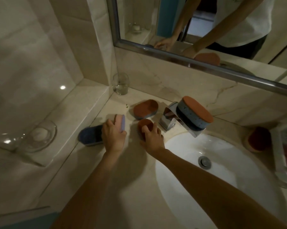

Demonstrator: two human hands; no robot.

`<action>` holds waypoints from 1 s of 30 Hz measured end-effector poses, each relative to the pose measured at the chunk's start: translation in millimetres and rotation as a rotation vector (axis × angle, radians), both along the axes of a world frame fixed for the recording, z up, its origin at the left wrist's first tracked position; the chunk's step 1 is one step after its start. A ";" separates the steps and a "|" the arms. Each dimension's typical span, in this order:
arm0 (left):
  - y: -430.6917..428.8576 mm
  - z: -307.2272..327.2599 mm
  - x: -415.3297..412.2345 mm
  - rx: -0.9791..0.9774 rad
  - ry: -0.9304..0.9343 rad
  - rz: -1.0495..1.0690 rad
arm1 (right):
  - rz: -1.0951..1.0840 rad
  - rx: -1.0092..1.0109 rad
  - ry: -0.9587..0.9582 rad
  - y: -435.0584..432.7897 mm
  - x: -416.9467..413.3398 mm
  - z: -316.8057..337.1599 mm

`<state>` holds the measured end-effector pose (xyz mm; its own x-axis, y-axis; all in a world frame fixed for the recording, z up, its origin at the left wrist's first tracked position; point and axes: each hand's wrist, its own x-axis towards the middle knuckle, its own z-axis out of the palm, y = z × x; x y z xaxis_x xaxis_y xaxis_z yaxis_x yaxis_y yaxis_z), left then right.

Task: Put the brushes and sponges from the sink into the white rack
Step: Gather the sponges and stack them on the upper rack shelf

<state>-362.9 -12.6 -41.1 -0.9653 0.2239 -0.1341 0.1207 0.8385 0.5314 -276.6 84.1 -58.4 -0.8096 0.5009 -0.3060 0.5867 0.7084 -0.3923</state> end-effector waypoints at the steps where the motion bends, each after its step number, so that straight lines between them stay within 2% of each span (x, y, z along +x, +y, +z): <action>1: -0.5 -0.8 1.7 -0.084 0.077 -0.058 | -0.040 -0.017 0.015 1.3 0.3 -0.4; 5: -8.1 -19.1 17.1 -0.281 0.255 -0.267 | -0.149 -0.066 0.031 6.4 4.5 0.3; 8: -12.3 -33.0 27.4 -0.211 0.236 -0.302 | -0.189 -0.063 0.044 6.4 10.7 0.0; 14: -8.0 -23.2 17.0 0.034 -0.023 -0.152 | -0.169 -0.103 0.015 7.9 13.3 1.9; 18: -5.7 -13.5 6.7 -0.125 -0.140 -0.210 | -0.140 -0.135 -0.027 11.0 18.7 11.9; 21: -7.1 -9.4 14.0 -0.149 -0.168 -0.214 | -0.154 -0.096 0.034 11.9 33.6 22.2; 24: -4.7 7.3 28.4 -0.044 -0.161 -0.143 | -0.174 -0.048 0.071 13.3 53.4 38.3; 28: 7.2 63.8 43.1 0.256 -0.157 -0.037 | -0.168 0.028 0.165 13.1 76.2 74.6; 30: 15.7 101.6 50.0 0.375 -0.114 -0.023 | -0.177 0.042 0.278 13.0 84.8 100.5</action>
<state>-312.9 3.1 60.5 -0.9430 0.2994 -0.1451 0.0598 0.5815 0.8113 -191.8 97.1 42.1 -0.7583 0.6490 -0.0613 0.5766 0.6239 -0.5275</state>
